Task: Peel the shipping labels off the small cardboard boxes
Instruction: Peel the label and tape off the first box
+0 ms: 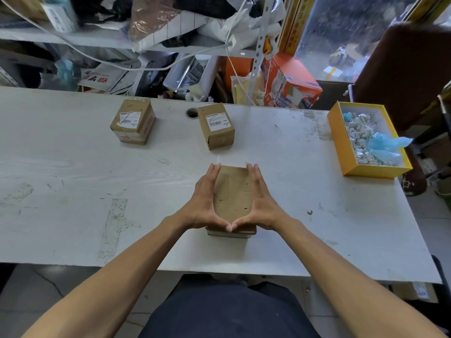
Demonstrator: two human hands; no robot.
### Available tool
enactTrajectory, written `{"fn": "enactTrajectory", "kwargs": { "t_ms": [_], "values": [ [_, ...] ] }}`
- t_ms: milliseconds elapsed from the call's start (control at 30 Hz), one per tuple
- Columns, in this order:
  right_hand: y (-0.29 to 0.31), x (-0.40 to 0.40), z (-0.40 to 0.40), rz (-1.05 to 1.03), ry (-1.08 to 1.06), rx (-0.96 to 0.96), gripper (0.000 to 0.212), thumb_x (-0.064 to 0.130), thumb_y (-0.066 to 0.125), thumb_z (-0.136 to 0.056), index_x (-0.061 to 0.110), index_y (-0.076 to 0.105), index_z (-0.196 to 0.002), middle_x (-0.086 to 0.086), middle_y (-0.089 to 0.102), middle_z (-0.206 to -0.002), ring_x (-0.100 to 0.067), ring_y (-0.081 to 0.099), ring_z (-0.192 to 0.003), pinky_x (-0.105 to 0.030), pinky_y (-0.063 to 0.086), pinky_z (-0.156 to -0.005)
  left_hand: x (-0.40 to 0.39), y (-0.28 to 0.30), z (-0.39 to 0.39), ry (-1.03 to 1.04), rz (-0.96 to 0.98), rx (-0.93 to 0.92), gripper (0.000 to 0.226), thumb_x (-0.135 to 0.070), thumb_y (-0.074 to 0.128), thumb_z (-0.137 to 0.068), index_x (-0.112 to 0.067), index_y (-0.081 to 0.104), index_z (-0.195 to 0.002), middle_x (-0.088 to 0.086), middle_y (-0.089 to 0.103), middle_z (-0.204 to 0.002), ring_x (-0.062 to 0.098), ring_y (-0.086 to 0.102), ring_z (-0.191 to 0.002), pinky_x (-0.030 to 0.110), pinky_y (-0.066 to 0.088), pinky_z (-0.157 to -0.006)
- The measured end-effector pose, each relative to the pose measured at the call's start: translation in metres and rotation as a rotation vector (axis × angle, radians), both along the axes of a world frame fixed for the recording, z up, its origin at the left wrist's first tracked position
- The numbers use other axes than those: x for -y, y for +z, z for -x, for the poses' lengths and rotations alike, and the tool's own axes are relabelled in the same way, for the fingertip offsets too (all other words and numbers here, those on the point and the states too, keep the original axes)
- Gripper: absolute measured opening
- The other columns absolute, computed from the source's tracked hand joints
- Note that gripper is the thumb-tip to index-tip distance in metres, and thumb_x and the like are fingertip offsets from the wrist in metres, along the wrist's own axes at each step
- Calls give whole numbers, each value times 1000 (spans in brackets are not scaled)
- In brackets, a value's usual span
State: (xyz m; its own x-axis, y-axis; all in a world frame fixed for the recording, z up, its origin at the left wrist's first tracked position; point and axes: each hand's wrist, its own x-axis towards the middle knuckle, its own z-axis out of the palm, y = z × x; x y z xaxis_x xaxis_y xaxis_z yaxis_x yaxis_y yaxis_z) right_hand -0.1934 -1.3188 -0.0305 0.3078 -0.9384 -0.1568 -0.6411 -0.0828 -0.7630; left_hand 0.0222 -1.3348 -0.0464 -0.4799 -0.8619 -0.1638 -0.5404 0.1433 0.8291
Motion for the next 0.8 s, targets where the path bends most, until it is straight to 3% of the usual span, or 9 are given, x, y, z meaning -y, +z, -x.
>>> {"fn": "enactTrajectory", "kwargs": {
  "t_ms": [100, 200, 333, 533, 667, 800],
  "values": [
    [-3, 7, 0, -4, -19, -15, 154, 62, 90, -41, 50, -23, -145, 18, -23, -159, -4, -22, -146, -39, 12, -119, 9, -2, 1, -11, -12, 7, 154, -63, 89, -41, -51, -18, -150, -15, -23, -163, 21, -7, -153, 50, 10, -120],
    [-5, 10, -1, 22, -25, -7, 152, 61, 89, -42, 48, -22, -145, 21, -19, -159, -4, -19, -147, -34, 9, -117, 15, -6, 0, -7, 15, 11, 154, -67, 88, -38, -51, -16, -151, -16, -19, -163, 19, -6, -153, 48, 9, -120],
    [-8, 12, 0, 57, -81, 22, 150, 61, 90, -41, 45, -13, -149, 17, -3, -160, -6, 3, -147, -35, 19, -116, 20, -7, 0, 41, 59, -14, 154, -70, 86, -35, -42, -7, -155, -17, -1, -160, 11, 6, -146, 41, 13, -119],
    [-9, 23, 2, 60, -167, 20, 148, 60, 92, -40, 43, -6, -150, 5, 23, -146, -8, 26, -135, -32, 31, -107, 33, -4, 2, 115, 97, -37, 146, -70, 86, -38, -45, 2, -154, -16, 23, -142, 14, 27, -131, 39, 28, -110],
    [-6, 36, 3, 52, -214, -29, 136, 64, 86, -47, 39, 1, -149, -1, 35, -134, -8, 38, -118, -33, 45, -92, 47, -3, 3, 173, 124, -15, 140, -68, 89, -42, -39, 11, -155, -7, 39, -127, 12, 35, -119, 32, 35, -101],
    [-6, 47, 1, 45, -295, -14, 122, 66, 81, -54, 36, 10, -148, 0, 46, -117, -12, 48, -102, -29, 45, -81, 61, 0, 9, 255, 133, -9, 124, -57, 92, -51, -33, 25, -153, -6, 48, -113, 10, 39, -110, 26, 37, -90]
  ]
}}
